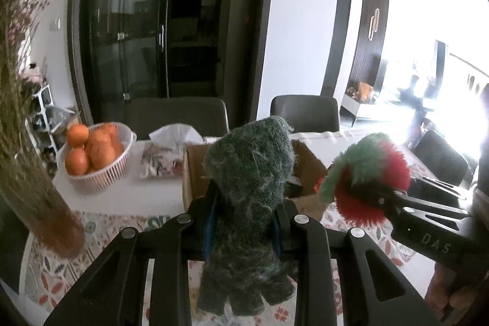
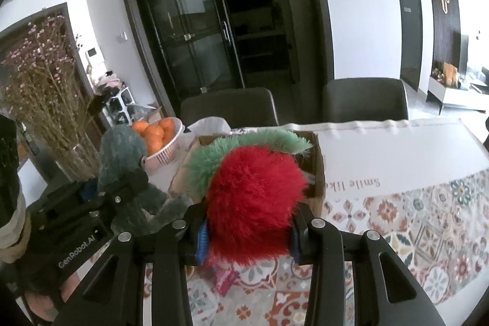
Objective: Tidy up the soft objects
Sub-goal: 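Lift the scrubber with left tool while right tool lifts the pompom, then lower scrubber and pompom into the cardboard box and open both tools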
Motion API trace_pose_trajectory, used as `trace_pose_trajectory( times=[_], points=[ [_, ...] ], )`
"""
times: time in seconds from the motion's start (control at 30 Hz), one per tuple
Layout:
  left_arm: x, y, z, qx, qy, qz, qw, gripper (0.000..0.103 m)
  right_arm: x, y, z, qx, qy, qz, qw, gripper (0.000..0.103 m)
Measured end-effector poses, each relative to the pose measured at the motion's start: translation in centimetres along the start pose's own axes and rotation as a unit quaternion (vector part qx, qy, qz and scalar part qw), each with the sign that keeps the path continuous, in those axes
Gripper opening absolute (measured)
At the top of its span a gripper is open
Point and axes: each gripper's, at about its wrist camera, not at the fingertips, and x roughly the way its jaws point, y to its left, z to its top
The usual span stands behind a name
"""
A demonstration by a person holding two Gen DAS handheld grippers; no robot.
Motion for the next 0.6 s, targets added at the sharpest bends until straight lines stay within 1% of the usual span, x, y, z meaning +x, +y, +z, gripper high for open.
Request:
trace_pose_trajectory(
  times=[0.3, 0.6],
  points=[
    [2.8, 0.3, 3.2, 0.016, -0.018, 0.000, 0.9997, 0.029, 2.7, -0.8, 3.0, -0.003, 0.008, 0.001, 1.000, 0.040],
    [7.5, 0.8, 5.2, 0.022, -0.006, -0.002, 0.9998, 0.029, 7.4, -2.3, 4.7, 0.002, 0.045, 0.002, 0.999, 0.040]
  ],
)
